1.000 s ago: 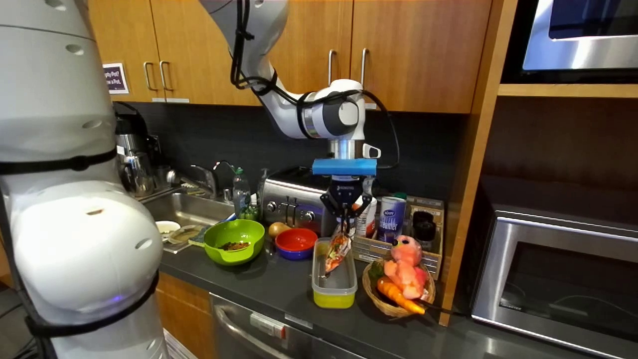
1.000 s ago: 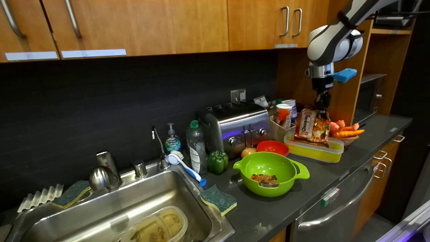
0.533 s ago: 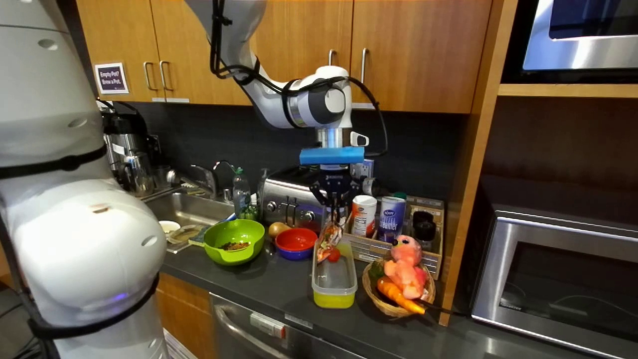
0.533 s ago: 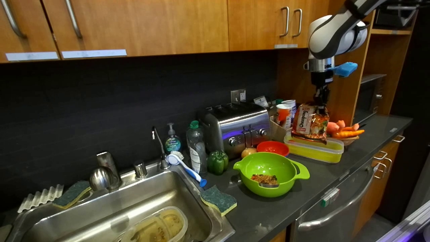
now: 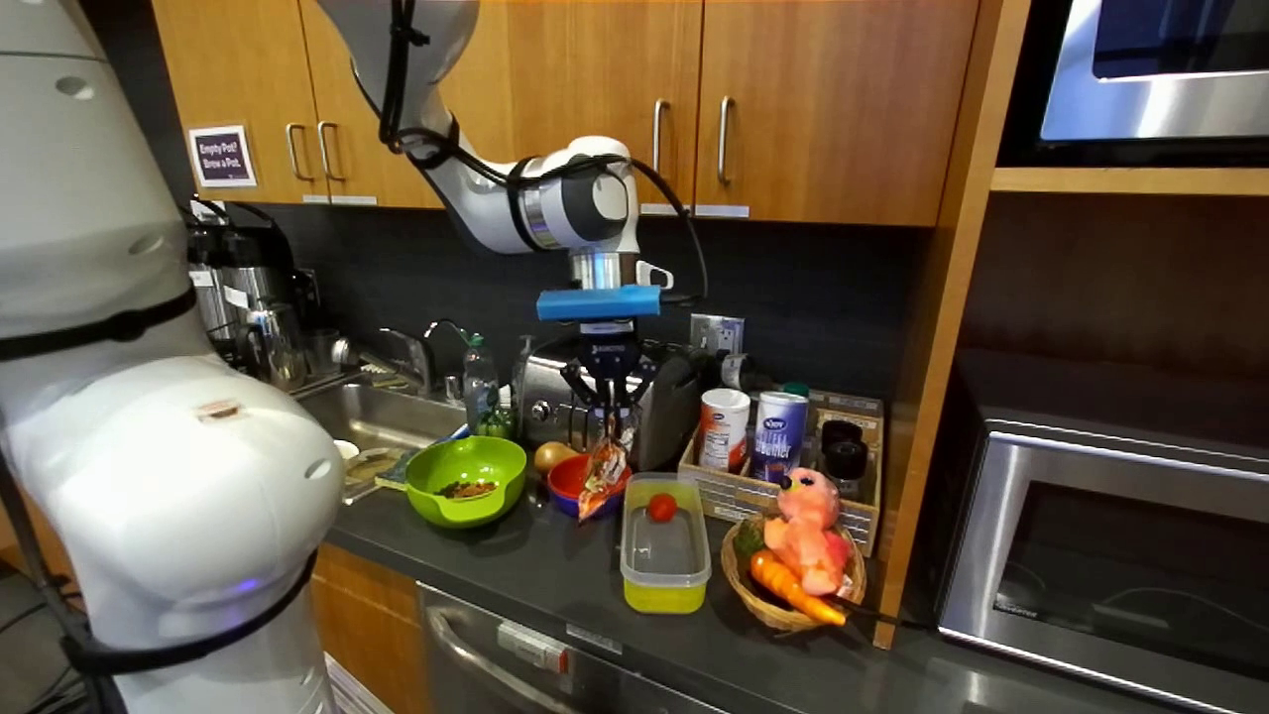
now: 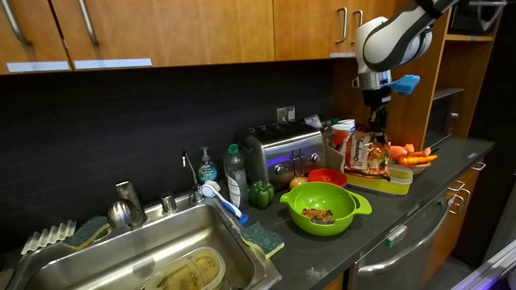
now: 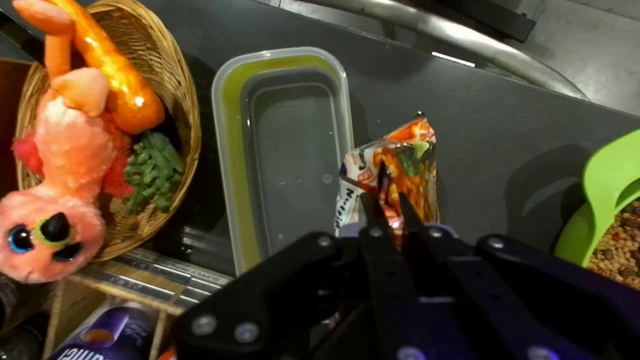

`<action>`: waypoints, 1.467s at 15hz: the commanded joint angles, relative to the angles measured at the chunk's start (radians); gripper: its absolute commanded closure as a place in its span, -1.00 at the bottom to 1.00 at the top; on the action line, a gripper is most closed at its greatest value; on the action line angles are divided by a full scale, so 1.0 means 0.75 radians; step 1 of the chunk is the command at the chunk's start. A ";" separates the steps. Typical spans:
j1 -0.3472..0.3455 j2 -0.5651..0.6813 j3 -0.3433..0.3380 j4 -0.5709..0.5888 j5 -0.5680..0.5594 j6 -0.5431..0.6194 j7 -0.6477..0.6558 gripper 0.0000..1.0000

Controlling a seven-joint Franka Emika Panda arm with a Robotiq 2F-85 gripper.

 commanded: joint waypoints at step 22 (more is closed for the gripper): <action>0.147 -0.242 0.074 -0.039 0.043 -0.100 0.068 0.96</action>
